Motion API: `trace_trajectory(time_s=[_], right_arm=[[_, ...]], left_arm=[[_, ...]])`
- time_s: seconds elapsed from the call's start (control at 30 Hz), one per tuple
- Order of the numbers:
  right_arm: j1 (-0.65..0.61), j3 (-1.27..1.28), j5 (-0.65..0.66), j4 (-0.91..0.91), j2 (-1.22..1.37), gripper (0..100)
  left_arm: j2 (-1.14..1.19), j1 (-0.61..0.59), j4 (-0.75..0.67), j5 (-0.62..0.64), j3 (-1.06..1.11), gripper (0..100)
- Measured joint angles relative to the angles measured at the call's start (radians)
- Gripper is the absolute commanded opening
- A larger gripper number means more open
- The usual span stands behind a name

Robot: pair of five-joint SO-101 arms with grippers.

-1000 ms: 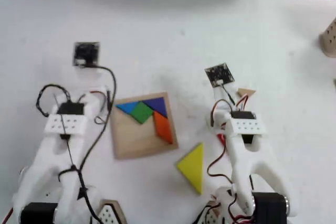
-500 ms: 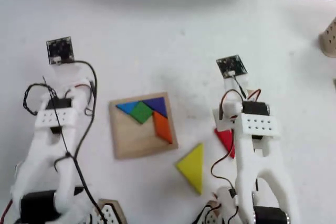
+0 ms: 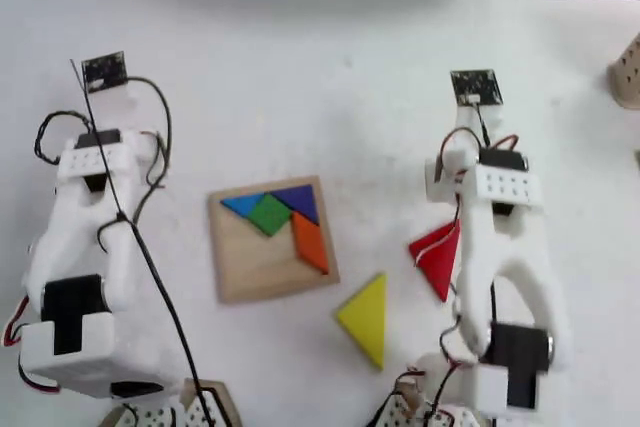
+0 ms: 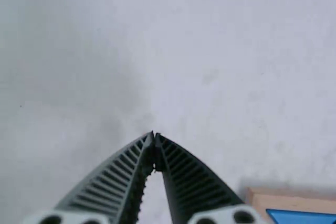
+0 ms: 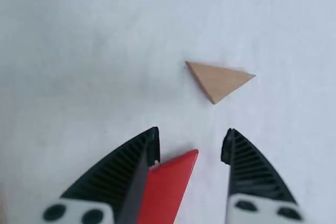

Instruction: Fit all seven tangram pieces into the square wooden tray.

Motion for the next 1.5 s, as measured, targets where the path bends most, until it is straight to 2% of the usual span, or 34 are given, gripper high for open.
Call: trace_trajectory(time_s=[0.23,0.47,0.93,1.17,1.5], right_arm=[[0.023,-0.206,0.095,-0.129,0.331,19.5],[0.078,-0.367,0.078,-0.072,0.48,19.4],[0.078,-0.396,0.063,-0.032,0.508,19.1],[0.083,-0.405,0.064,-0.006,0.509,1.9],[0.08,-0.407,0.087,0.04,0.509,5.3]], left_arm=[[0.0,0.0,0.005,-0.002,0.0,2],[0.0,0.0,0.005,-0.002,0.0,2],[0.003,0.0,0.005,-0.002,0.0,2],[0.003,0.0,0.005,-0.002,0.0,2],[0.003,0.0,0.005,-0.002,0.0,2]])
